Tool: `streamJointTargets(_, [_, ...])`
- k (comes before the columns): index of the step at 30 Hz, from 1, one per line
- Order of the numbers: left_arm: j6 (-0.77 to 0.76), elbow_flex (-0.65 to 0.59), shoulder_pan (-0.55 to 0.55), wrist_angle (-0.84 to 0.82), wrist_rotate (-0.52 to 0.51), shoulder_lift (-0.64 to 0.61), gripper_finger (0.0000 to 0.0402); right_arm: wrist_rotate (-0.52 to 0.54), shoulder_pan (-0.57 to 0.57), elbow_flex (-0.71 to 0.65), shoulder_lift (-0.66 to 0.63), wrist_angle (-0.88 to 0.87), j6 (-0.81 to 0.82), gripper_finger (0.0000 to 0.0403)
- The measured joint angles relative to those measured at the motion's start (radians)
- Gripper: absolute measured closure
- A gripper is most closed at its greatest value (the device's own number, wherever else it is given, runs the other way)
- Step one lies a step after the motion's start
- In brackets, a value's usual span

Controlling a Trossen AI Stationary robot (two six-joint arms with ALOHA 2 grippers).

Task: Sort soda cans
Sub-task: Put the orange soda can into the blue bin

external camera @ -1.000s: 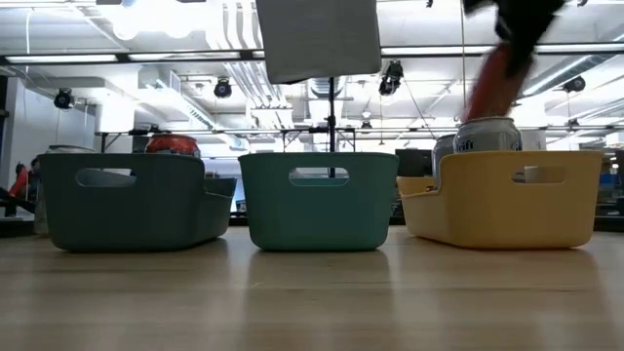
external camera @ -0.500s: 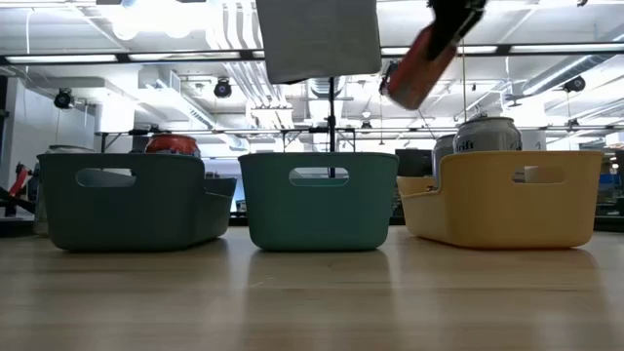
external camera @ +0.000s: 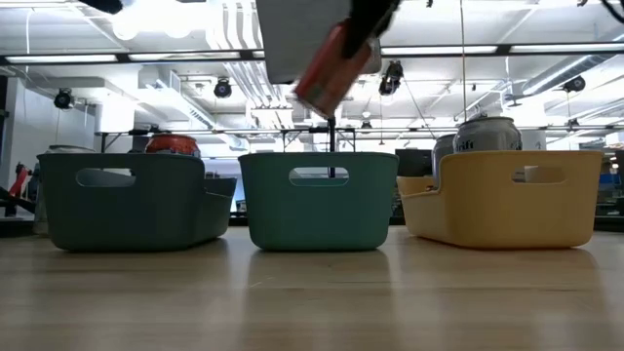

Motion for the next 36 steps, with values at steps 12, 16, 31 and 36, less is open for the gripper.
streamJointTargets(12, [-0.005, 0.0, -0.093, -0.066, 0.053, -0.102, 0.0072, -0.133, 0.044, 0.338, 0.332, 0.017, -0.124, 0.0093])
streamJointTargets(16, [-0.024, 0.0, -0.102, -0.069, 0.088, -0.125, 0.0072, -0.176, 0.049, 0.434, 0.426, 0.037, -0.137, 0.0096])
streamJointTargets(31, [-0.057, 0.0, -0.106, -0.112, 0.319, -0.163, 0.0072, -0.288, 0.057, 0.453, 0.557, 0.218, -0.144, 0.0092])
streamJointTargets(36, [-0.138, 0.0, -0.106, -0.209, 0.315, -0.153, 0.0072, -0.289, 0.051, 0.453, 0.585, 0.25, -0.154, 0.0092])
